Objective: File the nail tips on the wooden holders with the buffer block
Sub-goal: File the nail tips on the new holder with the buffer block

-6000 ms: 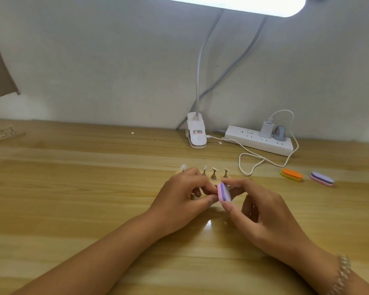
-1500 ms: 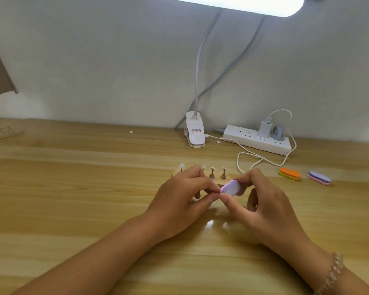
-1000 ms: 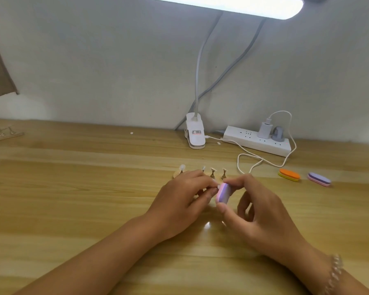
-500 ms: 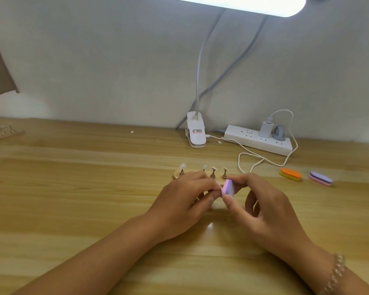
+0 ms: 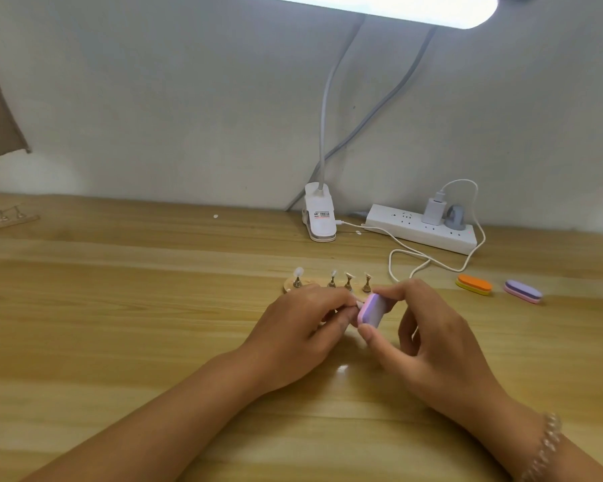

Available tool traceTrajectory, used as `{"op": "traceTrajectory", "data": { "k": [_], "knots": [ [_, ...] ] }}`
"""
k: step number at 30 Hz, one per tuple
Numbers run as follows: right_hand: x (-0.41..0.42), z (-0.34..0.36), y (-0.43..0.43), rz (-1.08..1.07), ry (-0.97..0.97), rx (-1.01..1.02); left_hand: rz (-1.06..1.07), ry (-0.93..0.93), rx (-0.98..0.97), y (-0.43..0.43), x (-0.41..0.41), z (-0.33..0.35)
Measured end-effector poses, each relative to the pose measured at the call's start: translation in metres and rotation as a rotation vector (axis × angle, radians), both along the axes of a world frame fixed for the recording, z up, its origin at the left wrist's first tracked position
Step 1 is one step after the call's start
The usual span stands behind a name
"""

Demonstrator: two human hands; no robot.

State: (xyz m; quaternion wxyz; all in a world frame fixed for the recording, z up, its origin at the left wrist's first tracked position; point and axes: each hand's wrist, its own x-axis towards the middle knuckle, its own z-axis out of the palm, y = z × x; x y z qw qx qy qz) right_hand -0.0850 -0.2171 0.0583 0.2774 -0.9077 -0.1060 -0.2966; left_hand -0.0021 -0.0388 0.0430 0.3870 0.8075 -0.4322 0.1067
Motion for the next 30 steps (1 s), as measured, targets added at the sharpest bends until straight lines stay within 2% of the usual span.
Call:
{"op": "traceTrajectory", "data": {
  "k": [2,6,10,15,20,24,28,30],
  "knots": [
    [0.002,-0.001,-0.002,-0.034,-0.006,0.023,-0.003,0.022,-0.012,0.000,0.001,0.000],
    [-0.003,-0.002,0.004,0.042,0.010,-0.099,0.001,0.027,-0.015,0.000,0.002,-0.001],
    [0.004,-0.003,-0.006,-0.019,0.007,0.059,-0.018,0.022,-0.020,-0.001,0.001,0.001],
    [-0.002,-0.003,0.002,0.079,-0.002,-0.045,-0.016,-0.014,-0.009,0.000,0.001,0.000],
    [0.005,-0.001,-0.007,-0.004,-0.021,0.053,-0.049,-0.022,0.004,-0.001,-0.001,0.002],
    [-0.002,-0.003,0.002,0.085,-0.020,-0.050,-0.045,-0.053,0.031,0.001,-0.002,0.001],
    [0.005,-0.003,-0.007,-0.010,0.024,0.099,-0.035,-0.043,0.039,0.000,-0.002,0.001],
    [0.006,-0.003,-0.008,-0.037,0.020,0.085,-0.035,-0.044,0.047,0.000,-0.003,0.000]
  ]
}}
